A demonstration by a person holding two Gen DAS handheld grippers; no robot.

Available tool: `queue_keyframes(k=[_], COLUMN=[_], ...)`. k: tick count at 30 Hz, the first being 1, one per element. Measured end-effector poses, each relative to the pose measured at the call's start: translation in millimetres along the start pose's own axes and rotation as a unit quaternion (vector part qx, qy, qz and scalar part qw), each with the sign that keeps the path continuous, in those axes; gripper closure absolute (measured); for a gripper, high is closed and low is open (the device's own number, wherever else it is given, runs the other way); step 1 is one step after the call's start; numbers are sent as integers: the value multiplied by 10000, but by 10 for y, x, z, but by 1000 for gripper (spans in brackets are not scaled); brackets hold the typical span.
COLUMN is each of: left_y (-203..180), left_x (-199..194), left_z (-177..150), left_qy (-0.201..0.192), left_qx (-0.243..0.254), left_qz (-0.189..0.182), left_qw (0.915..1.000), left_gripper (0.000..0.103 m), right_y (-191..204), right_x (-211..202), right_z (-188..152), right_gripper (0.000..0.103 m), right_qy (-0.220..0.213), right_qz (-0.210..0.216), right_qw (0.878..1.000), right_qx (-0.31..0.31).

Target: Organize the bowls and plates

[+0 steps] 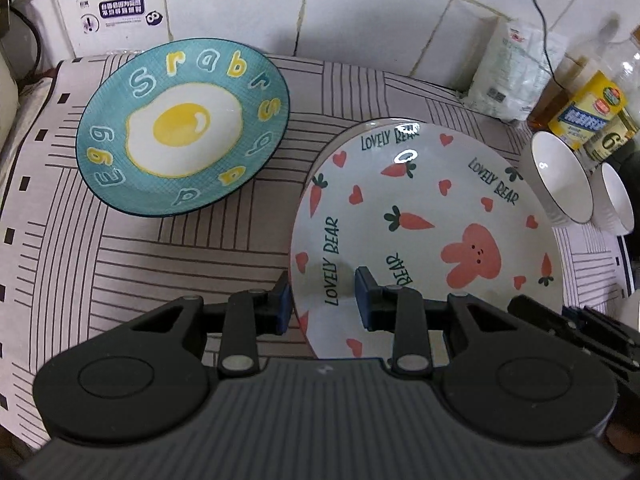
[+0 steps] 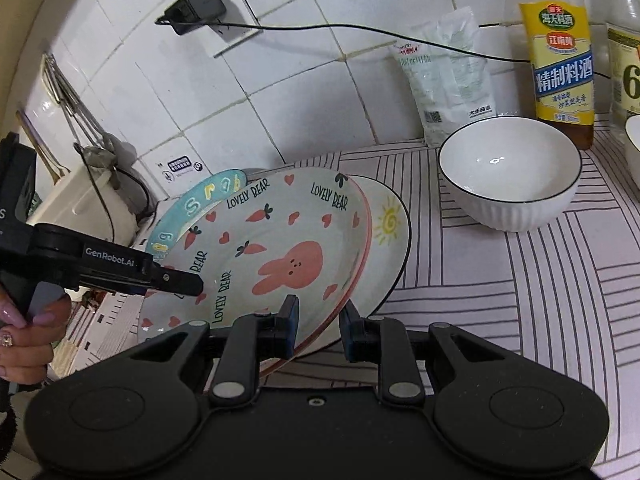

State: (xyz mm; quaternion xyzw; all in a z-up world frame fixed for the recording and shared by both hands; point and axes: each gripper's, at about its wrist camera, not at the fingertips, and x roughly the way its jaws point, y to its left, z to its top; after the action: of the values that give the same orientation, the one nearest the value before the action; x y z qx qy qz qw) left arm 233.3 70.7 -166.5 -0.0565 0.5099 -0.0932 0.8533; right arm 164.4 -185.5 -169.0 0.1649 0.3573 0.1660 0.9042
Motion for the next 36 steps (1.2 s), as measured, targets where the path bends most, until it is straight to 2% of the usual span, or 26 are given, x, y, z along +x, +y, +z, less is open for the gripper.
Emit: queue_keyframes(k=[3,10,16,21,27,36], left_y=[19,29,-44,-107,-110,-148], left_x=[44,153,172,224,268,319], left_z=[38,66,59,48,41,19], left_qy=[55,199,172,149,115,48], left_qx=[1,-60,73,166,55,127], left_qz=[8,29,131,189,173,187], left_qw=[10000,9998,9997,9996,9998,9997], left_gripper=[73,73,72,71,71,71], right_y=[-1,35,124,214,278,368], right_x=[41,148,183,220,271,305], right_z=[42,83,129,176,206,128], right_gripper=[77,77,77,75,74,70], right_qy=[120,296,494,596,538,184], right_qz=[79,-115,-453,-919,-1336,-1789], right_qw=[9998,9994,9977,9938,9888,9803], right_qx=[150,109,-72,-200,-382,-813])
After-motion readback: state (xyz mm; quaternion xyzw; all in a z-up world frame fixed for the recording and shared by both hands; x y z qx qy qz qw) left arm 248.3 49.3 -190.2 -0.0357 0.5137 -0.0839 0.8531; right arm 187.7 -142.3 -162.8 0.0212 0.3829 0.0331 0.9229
